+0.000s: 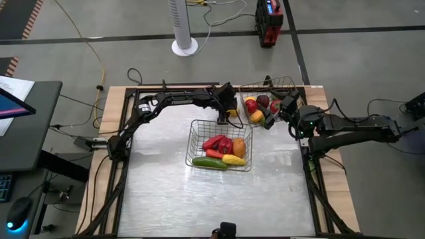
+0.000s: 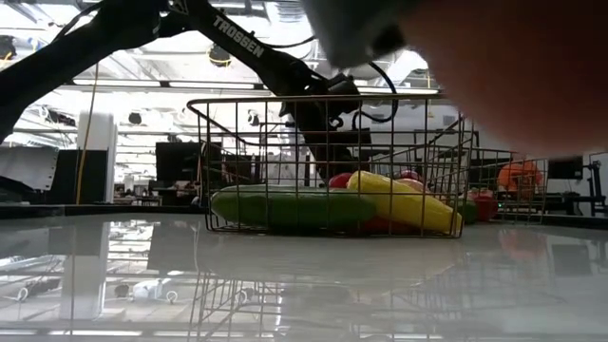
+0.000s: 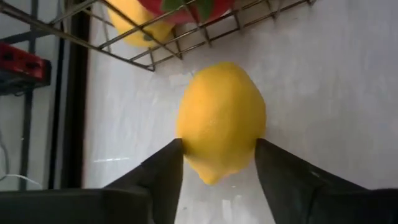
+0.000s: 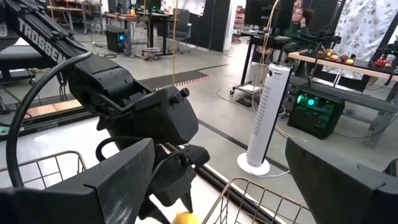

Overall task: Sort produce into baskets
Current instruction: Put the yellow lemon into the right wire basket

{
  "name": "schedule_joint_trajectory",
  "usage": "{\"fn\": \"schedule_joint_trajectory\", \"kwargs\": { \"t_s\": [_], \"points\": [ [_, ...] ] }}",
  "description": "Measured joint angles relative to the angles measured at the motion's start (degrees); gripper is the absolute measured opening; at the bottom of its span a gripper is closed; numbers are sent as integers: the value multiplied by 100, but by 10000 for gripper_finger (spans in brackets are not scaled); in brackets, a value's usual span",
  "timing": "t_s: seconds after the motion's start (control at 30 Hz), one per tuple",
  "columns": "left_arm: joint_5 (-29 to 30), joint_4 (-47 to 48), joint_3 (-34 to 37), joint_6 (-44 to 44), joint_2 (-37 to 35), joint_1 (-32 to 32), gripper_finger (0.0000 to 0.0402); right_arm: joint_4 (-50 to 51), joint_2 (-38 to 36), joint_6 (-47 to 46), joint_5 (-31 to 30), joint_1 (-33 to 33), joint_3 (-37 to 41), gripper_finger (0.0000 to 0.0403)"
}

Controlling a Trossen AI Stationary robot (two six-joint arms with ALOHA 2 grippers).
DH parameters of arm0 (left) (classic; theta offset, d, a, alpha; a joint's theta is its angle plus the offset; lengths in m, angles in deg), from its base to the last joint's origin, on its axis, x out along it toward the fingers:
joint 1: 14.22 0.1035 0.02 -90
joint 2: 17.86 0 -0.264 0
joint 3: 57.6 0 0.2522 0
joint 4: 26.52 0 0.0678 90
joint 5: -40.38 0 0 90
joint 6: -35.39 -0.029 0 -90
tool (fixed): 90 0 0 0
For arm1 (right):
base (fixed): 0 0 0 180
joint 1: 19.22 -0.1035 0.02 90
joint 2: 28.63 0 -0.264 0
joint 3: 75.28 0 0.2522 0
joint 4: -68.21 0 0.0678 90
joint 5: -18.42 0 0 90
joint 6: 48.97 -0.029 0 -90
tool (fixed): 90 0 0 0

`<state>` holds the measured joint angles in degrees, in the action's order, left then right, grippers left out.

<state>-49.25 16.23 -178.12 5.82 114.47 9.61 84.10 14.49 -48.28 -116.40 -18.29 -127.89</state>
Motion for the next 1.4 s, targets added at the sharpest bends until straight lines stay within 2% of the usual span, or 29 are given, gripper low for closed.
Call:
{"fn": "schedule_joint_trajectory", "kwargs": {
  "t_s": [0.43, 0.67, 0.83, 1.07, 1.13, 1.23, 1.4],
  "points": [
    [251, -2, 0, -240, 0, 4, 85, 59, 0, -2, -2, 0, 0, 388],
    [305, -171, 0, 4, -2, 4, 72, 57, 0, 26, -2, 0, 0, 388],
    [132, -116, -182, 277, -4, -30, 109, 59, 0, 42, -2, 0, 0, 388],
    [24, -331, -319, 244, -7, -308, 216, 26, 0, 45, -2, 0, 0, 388],
    [176, -484, -333, 116, 92, -398, 248, 7, -2, 44, -2, 0, 0, 388],
    [751, -395, -354, -54, 232, -487, 288, -25, 0, 42, -2, -12, 0, 388],
    [917, -343, -437, -77, 277, -505, 312, -24, -2, 26, -9, -61, 0, 388]
  ]
}}
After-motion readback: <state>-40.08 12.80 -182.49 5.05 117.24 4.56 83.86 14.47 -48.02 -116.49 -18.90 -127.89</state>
